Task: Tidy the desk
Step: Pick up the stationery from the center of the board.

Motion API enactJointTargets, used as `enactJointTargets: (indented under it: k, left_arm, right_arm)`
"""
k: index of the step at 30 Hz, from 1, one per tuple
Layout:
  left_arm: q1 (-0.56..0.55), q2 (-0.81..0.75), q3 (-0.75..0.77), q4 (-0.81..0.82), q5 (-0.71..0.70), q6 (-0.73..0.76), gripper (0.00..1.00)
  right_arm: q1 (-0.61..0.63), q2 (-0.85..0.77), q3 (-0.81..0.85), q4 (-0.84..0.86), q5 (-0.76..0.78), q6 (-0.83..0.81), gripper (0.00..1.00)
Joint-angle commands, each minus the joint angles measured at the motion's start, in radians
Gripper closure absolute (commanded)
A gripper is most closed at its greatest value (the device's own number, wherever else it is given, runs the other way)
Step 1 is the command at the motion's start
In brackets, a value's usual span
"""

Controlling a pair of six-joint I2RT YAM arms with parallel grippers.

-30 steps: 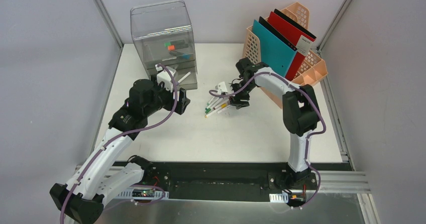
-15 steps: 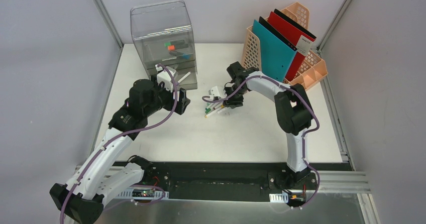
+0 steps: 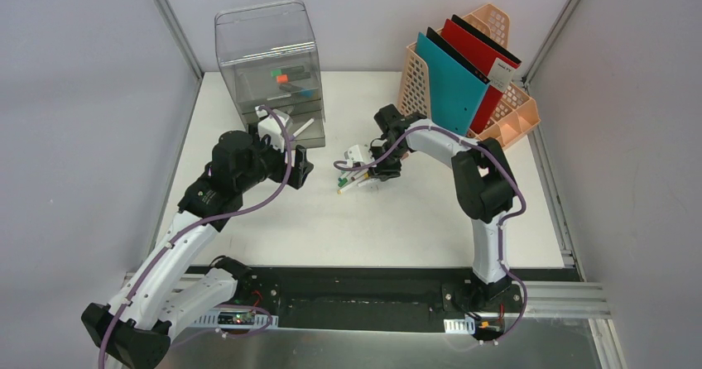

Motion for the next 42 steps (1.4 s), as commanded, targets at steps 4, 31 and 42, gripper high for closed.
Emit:
enactJointTargets:
  k: [4,31,42]
  left_arm:
    - [0.012,-0.017,0.0,0.026,0.001,0.013,0.01]
    - [0.014,-0.018,0.001,0.026,0.01,0.013,0.02]
    - [0.014,-0.022,0.001,0.027,0.011,0.013,0.01]
  right_arm:
    - [0.002,-0.003,0.005,-0.04,-0.032,-0.011,0.55]
    - [-0.124,0.001,0.097,-0.146,-0.053,0.003,0.39]
    - [-0.147,0.01,0.083,-0.116,-0.035,0.001,0.39]
